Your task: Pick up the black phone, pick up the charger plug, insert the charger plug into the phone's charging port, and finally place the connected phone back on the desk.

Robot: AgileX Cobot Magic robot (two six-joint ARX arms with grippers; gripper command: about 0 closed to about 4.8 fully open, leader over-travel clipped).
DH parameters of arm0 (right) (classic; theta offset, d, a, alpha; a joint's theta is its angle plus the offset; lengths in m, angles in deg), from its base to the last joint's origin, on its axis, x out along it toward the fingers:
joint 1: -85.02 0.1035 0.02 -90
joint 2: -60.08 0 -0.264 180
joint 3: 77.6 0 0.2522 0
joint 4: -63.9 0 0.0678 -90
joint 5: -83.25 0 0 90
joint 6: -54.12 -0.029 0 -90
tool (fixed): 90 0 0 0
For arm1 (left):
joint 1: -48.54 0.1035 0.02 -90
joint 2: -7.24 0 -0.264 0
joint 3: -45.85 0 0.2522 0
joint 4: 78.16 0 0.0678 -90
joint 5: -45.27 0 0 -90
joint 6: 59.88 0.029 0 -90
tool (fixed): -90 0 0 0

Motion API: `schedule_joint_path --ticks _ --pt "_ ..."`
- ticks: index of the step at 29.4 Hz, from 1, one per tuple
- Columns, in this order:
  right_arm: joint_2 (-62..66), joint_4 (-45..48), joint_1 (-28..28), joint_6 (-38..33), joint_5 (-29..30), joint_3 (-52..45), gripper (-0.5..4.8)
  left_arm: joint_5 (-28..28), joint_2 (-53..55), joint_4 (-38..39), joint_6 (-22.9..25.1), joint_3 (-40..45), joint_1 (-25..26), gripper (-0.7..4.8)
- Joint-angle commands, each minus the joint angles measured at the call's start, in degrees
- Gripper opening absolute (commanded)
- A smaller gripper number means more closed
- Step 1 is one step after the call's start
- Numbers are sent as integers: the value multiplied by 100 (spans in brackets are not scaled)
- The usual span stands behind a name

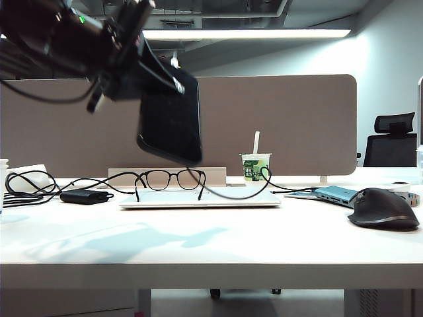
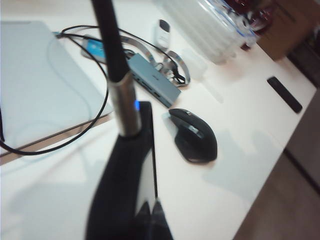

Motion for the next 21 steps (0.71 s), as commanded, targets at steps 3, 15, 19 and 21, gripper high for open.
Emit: schedule_joint_path --ticks 3,15,19,21 --pt "-24 31 2 15 2 17 -6 -13 522 -1062 -1088 -44 -9 -6" --pt "-24 11 2 15 0 17 -6 -839 1451 -1613 -1744 -46 -542 -6" --pt "-24 11 2 15 0 17 -6 -916 1668 -1613 -1845 -46 -669 -6" --pt "-22 9 2 15 0 15 -6 -909 1781 -1613 -2024 -46 -671 -6"
